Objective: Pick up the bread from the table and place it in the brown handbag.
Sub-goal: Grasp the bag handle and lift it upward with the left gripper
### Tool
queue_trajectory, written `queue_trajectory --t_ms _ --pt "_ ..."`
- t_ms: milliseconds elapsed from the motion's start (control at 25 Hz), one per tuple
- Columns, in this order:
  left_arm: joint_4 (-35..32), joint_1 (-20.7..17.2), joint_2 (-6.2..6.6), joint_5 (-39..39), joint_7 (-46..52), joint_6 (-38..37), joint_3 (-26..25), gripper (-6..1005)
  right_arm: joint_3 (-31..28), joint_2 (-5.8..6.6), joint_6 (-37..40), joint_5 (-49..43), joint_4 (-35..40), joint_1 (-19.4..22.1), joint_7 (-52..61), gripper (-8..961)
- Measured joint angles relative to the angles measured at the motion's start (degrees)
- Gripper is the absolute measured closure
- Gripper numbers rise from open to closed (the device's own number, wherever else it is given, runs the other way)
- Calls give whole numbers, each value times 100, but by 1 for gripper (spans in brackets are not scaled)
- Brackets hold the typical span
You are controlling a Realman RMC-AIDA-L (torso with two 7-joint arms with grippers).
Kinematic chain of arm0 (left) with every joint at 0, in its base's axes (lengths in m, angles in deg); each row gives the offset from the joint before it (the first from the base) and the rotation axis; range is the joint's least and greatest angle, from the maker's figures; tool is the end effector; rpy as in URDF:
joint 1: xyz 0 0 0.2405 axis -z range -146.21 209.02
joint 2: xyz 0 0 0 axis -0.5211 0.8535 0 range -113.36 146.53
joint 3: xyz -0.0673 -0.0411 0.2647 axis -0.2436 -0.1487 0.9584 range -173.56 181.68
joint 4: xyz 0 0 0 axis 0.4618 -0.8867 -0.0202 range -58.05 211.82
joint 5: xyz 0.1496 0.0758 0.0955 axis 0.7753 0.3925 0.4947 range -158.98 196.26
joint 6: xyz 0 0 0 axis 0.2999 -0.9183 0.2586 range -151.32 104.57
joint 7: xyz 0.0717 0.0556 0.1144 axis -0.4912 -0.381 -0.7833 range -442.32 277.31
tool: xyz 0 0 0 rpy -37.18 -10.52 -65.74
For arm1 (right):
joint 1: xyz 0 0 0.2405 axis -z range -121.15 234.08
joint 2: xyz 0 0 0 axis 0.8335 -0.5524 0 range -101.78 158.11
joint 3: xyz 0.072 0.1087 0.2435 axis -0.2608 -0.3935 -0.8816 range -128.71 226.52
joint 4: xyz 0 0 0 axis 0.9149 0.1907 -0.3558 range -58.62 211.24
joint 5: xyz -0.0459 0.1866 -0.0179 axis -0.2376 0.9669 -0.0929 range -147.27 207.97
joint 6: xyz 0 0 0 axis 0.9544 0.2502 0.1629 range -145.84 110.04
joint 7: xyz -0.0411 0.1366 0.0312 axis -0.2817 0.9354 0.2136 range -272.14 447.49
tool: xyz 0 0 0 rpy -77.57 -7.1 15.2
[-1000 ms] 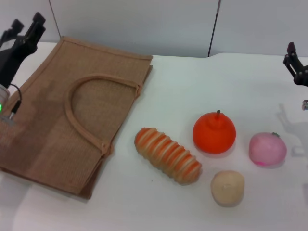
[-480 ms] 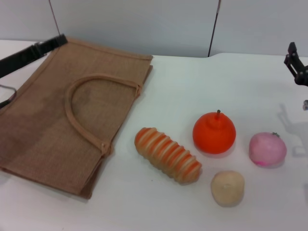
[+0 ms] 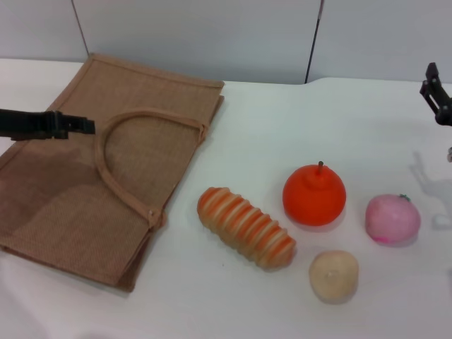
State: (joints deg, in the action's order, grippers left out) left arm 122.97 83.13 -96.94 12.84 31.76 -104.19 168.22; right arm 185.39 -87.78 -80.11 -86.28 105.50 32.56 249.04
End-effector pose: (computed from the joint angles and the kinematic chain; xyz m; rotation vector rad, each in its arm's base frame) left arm -0.3162 0.3985 0.0825 -2.0418 -1.4942 -0.3242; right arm 0.2878 0.3532 -0.0123 -1.5426 0.3459 0.6096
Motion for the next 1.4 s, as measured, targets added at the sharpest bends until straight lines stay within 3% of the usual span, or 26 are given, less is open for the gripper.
queue_trajectory --t_ms 600,1400 --pt "-483 320 28 1001 203 464 2 329 -12 2 -22 0 -1 -9 0 48" --pt "-1433 417 143 1247 225 1526 2 335 -14 -7 -39 0 19 -12 0 49"
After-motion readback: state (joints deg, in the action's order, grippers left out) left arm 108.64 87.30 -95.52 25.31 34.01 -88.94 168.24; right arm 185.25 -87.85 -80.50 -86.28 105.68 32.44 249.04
